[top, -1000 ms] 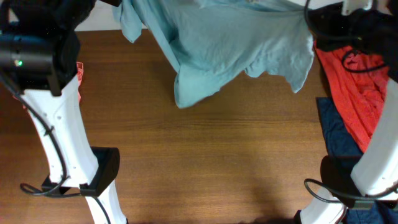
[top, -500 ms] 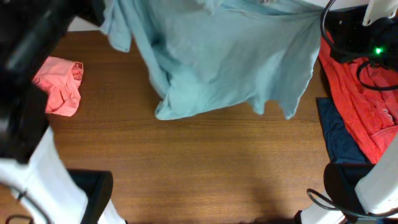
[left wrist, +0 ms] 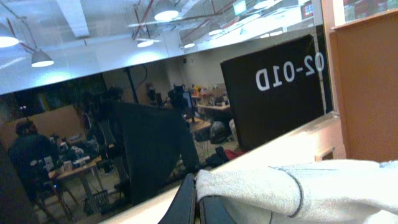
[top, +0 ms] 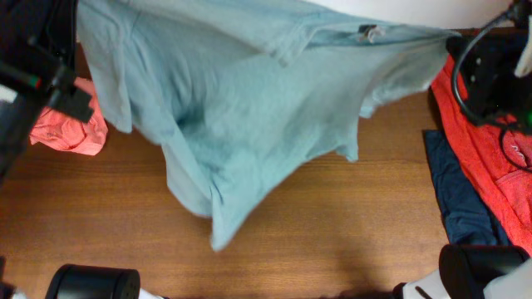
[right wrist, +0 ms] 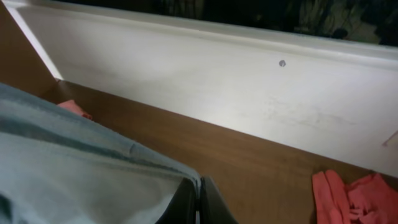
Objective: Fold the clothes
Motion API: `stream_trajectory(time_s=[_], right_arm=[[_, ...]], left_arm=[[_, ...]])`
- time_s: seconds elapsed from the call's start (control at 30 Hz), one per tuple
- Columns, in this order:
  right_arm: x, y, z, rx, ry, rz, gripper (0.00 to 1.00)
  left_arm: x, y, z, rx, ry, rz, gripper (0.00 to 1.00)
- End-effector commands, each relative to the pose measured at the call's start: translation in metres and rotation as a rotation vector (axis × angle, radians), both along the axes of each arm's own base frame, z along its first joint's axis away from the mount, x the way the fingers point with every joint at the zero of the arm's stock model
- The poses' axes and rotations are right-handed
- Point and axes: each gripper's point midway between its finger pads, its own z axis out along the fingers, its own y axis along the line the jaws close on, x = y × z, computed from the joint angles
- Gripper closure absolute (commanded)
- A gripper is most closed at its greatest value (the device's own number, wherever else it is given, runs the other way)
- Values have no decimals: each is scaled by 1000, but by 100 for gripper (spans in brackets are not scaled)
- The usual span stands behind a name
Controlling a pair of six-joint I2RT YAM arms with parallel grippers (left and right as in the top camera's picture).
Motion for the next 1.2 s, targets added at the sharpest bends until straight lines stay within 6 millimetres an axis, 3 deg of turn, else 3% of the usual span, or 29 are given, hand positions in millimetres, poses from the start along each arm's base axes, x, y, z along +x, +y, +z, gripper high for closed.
stream_trajectory(time_s=[0.0, 0.1, 0.2, 0.33, 0.47, 0.7, 0.9, 0.97, 1.1, 1.17], right_arm=[[18, -11, -17, -3, 69, -52, 96], [34, -23, -32, -9, 128, -124, 96], [64, -44, -64, -61, 233, -224, 96], [99, -61, -105, -113, 352, -292, 96], [139, -64, -148, -120, 448, -286, 96], [208, -70, -239, -131, 601, -277, 96], [241, -85, -302, -117, 692, -293, 96], [247, -93, -313, -96, 705, -313, 96], [252, -98, -304, -38, 668, -292, 95], [247, -93, -292, 14, 657, -251, 68]], left_arm=[[19, 3, -16, 17, 67, 34, 99], [61, 12, -45, 20, 190, 123, 99], [120, 30, -95, 43, 365, 270, 99], [165, 41, -150, 122, 519, 370, 99], [198, 37, -202, 177, 653, 368, 99], [241, 38, -268, 249, 796, 404, 99], [262, 36, -301, 272, 860, 400, 99], [268, 35, -313, 281, 882, 399, 99], [275, 34, -321, 286, 891, 397, 99], [276, 34, -321, 285, 890, 397, 99]])
